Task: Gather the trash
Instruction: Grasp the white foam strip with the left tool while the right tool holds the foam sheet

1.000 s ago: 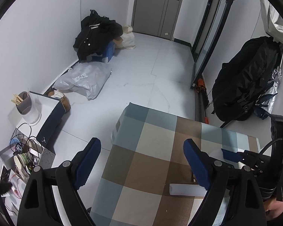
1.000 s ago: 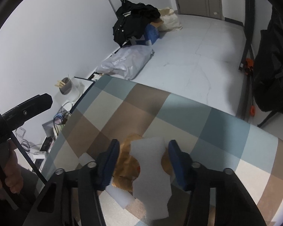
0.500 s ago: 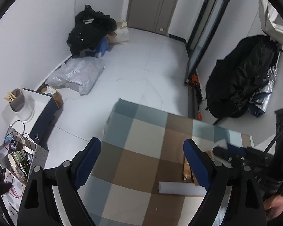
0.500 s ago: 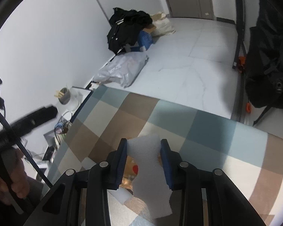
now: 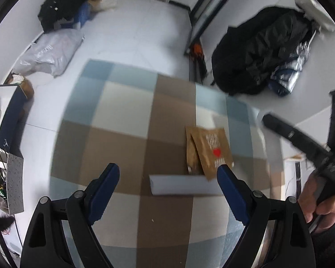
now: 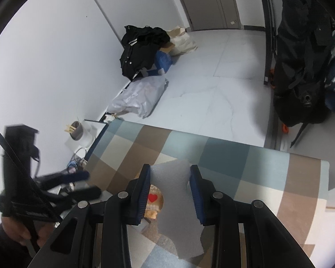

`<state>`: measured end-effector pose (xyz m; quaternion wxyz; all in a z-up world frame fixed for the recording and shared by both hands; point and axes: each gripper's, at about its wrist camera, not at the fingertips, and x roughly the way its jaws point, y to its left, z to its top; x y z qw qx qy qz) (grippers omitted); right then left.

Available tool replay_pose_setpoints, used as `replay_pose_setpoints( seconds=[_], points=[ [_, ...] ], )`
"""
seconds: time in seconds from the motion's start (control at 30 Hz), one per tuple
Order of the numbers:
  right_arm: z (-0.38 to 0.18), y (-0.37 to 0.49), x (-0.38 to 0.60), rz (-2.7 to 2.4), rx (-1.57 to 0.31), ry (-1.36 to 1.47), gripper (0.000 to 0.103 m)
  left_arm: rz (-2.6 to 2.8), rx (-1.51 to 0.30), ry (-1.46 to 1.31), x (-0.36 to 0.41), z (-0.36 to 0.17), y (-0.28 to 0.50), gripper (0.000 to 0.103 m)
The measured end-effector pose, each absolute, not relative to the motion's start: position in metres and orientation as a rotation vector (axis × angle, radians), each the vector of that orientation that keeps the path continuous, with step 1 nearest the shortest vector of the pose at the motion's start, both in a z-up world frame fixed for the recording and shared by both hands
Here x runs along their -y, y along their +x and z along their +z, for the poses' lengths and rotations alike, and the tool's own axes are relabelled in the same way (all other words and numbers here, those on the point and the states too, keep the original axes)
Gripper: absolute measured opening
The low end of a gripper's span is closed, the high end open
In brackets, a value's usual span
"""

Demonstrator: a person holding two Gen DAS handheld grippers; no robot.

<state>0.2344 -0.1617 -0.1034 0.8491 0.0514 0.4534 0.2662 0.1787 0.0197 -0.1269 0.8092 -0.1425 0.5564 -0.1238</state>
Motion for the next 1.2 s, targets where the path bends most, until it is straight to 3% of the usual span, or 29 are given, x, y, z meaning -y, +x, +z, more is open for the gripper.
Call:
replay_pose_setpoints(
  seconds=[0.17, 0.47, 0.6, 0.73, 1.1, 1.2],
  points=[
    [-0.099, 0.227, 0.163, 0.568, -0.939, 0.091, 0.033, -0.283, -1.196, -0.237, -0.004, -0.13, 0.173, 0.086],
    [-0.094, 0.223, 0.172, 0.575, -0.926, 0.104, 0.033, -0.27, -1.199, -0.135, 0.007, -0.131, 0.165, 0.066],
    [-0.096, 0.224, 0.174, 0.573, -0.934, 0.106, 0.033, -0.242, -1.192, -0.075, 0.008, -0.131, 0.164, 0.046],
    [-0.097, 0.225, 0.173, 0.569, -0.94, 0.101, 0.033, -0.233, -1.192, -0.059, 0.006, -0.132, 0.163, 0.039],
    [-0.1, 0.227, 0.169, 0.565, -0.951, 0.088, 0.033, -0.199, -1.192, -0.047, -0.003, -0.129, 0.159, 0.005],
    [-0.101, 0.227, 0.168, 0.561, -0.956, 0.081, 0.033, -0.195, -1.196, -0.072, -0.006, -0.13, 0.155, 0.003]
  ],
)
